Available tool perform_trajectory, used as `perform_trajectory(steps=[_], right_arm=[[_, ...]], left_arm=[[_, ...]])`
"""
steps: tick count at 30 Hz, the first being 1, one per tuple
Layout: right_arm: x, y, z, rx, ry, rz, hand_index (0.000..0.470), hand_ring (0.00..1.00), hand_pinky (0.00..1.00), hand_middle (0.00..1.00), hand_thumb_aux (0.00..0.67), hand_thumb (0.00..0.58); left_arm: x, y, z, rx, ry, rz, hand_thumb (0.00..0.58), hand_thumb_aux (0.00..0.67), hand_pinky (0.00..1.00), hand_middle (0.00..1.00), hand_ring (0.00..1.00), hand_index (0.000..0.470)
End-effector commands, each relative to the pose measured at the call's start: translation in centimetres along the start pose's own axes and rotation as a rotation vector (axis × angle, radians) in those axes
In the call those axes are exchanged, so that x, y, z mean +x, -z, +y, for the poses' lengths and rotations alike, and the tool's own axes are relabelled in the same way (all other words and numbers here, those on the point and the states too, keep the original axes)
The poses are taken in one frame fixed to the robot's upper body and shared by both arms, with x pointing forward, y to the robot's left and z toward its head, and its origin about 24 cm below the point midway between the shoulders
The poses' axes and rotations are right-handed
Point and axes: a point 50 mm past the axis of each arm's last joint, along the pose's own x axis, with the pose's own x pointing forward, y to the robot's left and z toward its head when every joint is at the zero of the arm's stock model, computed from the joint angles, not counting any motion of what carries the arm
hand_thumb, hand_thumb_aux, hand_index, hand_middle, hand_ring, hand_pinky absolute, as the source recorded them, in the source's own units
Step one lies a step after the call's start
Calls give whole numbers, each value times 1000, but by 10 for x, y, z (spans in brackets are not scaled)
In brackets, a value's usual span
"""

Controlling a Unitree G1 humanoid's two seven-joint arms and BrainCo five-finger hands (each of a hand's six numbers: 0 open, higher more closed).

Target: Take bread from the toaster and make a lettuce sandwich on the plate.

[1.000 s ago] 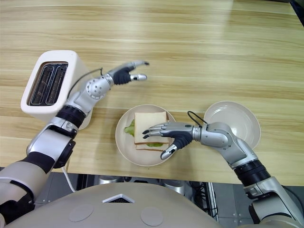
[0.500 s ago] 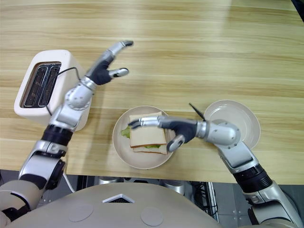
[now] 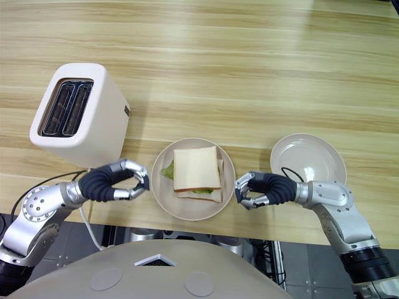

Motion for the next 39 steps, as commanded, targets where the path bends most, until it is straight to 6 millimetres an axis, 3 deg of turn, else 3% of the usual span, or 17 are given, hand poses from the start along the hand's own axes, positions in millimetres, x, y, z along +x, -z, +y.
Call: perform_trajectory(steps=[1, 6, 10, 15, 20, 24, 31, 34, 39], right_arm=[[3, 7, 5, -71, -69, 121, 460, 1000, 1000, 1000, 670, 580], [10, 19, 9, -166, -85, 227, 460, 1000, 1000, 1000, 670, 580], [23, 27, 6, -355, -87, 338, 460, 1000, 1000, 1000, 670, 580], [27, 40, 11, -475, -150, 457, 460, 1000, 1000, 1000, 670, 580], [22, 50, 18, -506, -234, 560, 460, 1000, 1000, 1000, 670, 580], [32, 45, 14, -564, -210, 534, 460, 1000, 1000, 1000, 670, 580], [55, 30, -19, -677, -38, 439, 460, 1000, 1000, 1000, 670, 580], [61, 25, -31, -665, 13, 389, 460, 1000, 1000, 1000, 670, 580], [64, 19, -57, -687, 63, 396, 460, 1000, 1000, 1000, 670, 580]], left_arm=[[-6, 29, -14, 46, 116, 234, 580, 670, 1000, 1000, 1000, 460], [-17, 56, 5, 308, 121, 525, 580, 670, 1000, 1000, 1000, 460], [-24, 73, 9, 477, 183, 706, 580, 670, 1000, 1000, 1000, 460], [-30, 82, 15, 590, 259, 829, 580, 670, 1000, 1000, 1000, 460], [-29, 88, 9, 597, 320, 854, 580, 670, 1000, 1000, 1000, 460], [-1, 87, 6, 644, 327, 750, 580, 670, 1000, 1000, 1000, 460], [48, 80, 15, 751, 299, 593, 580, 670, 1000, 1000, 1000, 460], [58, 78, 27, 786, 272, 583, 580, 670, 1000, 1000, 1000, 460], [56, 76, 58, 841, 183, 648, 580, 670, 1000, 1000, 1000, 460]])
